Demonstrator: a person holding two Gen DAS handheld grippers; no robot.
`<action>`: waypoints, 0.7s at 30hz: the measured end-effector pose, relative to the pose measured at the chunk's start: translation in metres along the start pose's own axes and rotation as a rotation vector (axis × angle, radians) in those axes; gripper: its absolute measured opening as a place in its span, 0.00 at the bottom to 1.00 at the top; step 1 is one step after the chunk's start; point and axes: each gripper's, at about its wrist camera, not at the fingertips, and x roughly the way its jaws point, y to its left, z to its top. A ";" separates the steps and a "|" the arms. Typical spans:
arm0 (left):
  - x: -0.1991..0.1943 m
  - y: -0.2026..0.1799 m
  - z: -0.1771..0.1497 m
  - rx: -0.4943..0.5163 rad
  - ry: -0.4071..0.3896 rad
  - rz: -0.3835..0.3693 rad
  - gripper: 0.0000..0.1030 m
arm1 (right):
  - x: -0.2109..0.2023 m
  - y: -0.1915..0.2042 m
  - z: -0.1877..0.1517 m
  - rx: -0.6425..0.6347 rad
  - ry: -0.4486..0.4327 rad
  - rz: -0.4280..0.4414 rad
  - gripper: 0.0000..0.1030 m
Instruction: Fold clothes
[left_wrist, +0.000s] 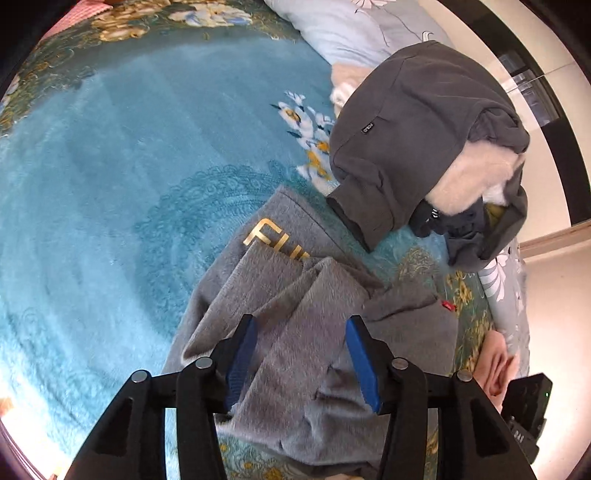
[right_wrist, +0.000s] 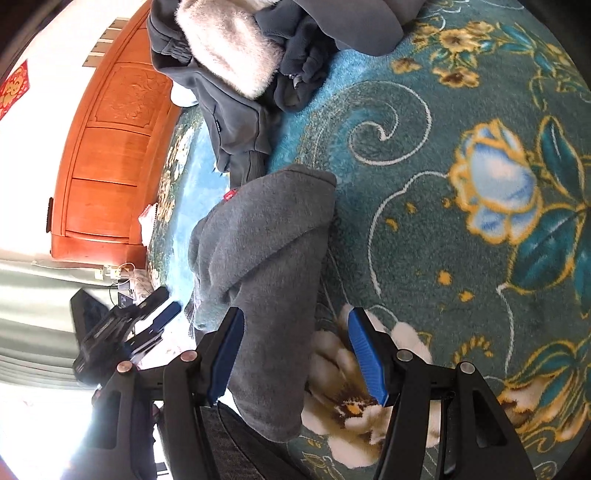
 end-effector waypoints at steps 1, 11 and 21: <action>0.004 0.000 0.005 -0.006 -0.004 -0.010 0.52 | -0.001 0.000 0.000 -0.002 -0.002 -0.001 0.58; 0.021 0.003 0.025 -0.070 0.060 -0.303 0.50 | -0.007 -0.022 0.003 0.036 -0.002 -0.048 0.58; 0.028 0.031 0.021 -0.129 0.140 -0.470 0.50 | 0.009 -0.025 0.011 0.064 0.030 -0.054 0.58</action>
